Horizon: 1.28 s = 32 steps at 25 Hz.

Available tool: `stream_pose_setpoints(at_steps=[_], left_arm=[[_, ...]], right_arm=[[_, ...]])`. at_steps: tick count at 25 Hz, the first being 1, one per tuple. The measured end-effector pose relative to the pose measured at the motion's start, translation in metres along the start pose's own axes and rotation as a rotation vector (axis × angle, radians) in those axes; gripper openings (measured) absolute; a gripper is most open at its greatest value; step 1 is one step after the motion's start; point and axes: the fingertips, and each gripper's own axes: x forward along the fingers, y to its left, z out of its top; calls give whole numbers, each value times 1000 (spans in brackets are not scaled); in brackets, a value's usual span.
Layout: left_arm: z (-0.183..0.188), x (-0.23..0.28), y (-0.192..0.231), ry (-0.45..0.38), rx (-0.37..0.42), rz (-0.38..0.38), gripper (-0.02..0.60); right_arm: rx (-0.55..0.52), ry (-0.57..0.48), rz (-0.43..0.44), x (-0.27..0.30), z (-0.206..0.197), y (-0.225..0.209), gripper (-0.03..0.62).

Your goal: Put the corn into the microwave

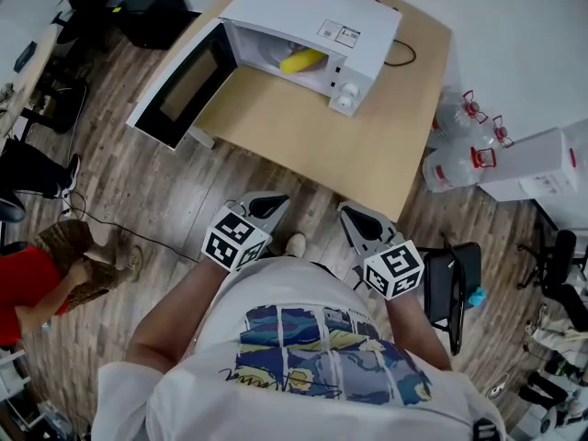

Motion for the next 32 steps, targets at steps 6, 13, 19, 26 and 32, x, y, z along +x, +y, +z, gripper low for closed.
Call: stream_pose_setpoints(at_steps=[6,13,19,26,32], left_arm=[[-3,-2,5,6,-2,10,9],[-6,-6,8,12,-10,21,9],[-8,-10,13,7,-10,42,9],[-13,-15,18,12,-18,62,9],[-12,-12,17,16,-15,59,9]], right_arm=[[-10,-1,13,5,0,5,11],[-28,7,16,8,1,6,11],[-40,14,33,15,0,9,9],[-55,11,52,21,4,13,11],[-54,26,49,20,-1,9,9]])
